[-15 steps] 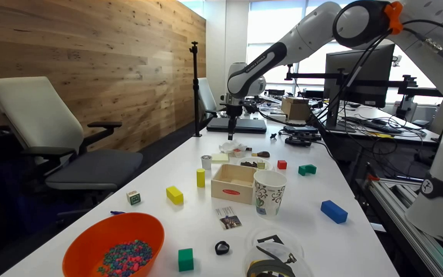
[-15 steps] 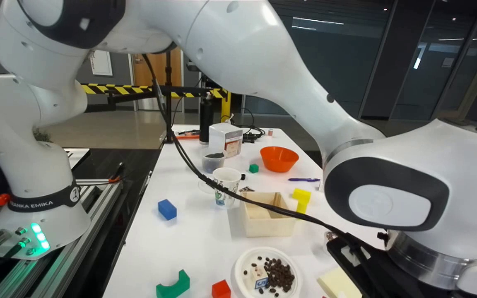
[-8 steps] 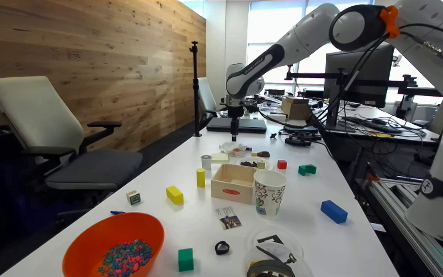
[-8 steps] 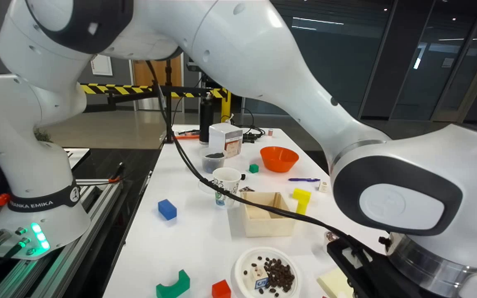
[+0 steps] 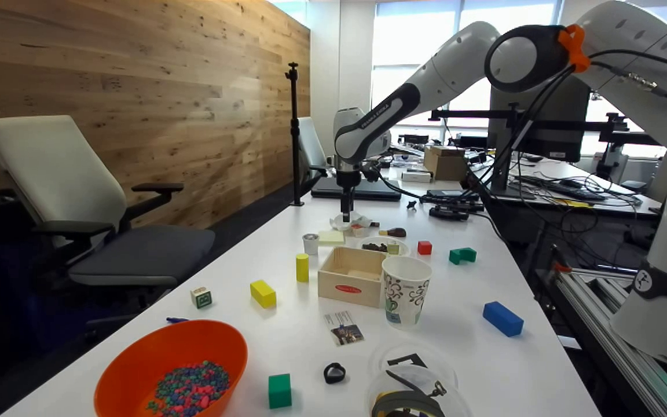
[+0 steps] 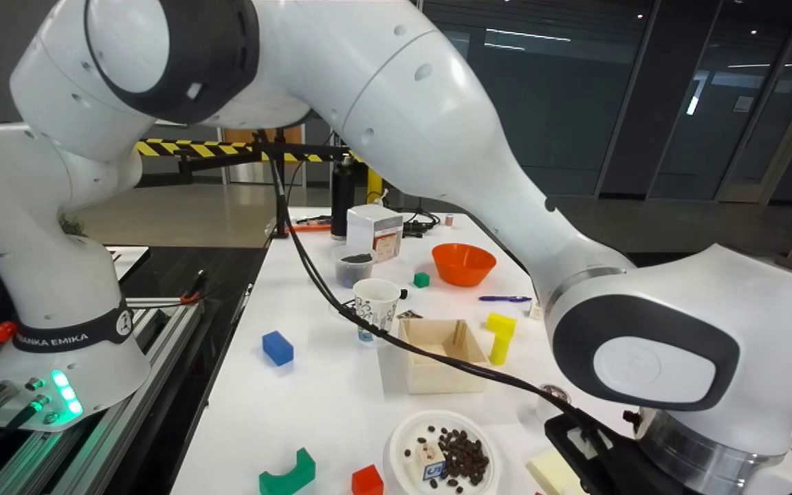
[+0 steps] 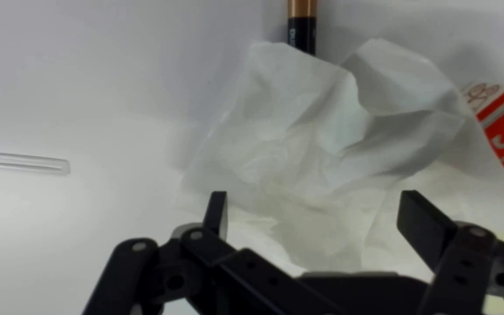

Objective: Lift and drop the paper towels

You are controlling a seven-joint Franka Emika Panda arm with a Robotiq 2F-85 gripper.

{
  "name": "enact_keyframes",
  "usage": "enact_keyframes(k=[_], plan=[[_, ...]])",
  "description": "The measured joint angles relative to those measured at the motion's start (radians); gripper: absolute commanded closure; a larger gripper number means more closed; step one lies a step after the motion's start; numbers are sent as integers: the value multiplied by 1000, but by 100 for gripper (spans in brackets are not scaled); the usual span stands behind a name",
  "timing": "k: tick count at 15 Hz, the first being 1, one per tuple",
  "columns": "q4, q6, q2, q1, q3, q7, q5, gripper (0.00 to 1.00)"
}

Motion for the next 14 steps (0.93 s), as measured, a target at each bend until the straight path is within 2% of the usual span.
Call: enact_keyframes(k=[1, 2, 3, 12, 14], plan=[[7, 0, 7, 1, 0, 2, 0, 7], [14, 0, 14, 2, 0, 3, 0, 23], [19, 0, 21, 2, -1, 4, 0, 32], [65, 0, 59, 2, -6, 5, 0, 96], [70, 0, 59, 2, -6, 5, 0, 100]])
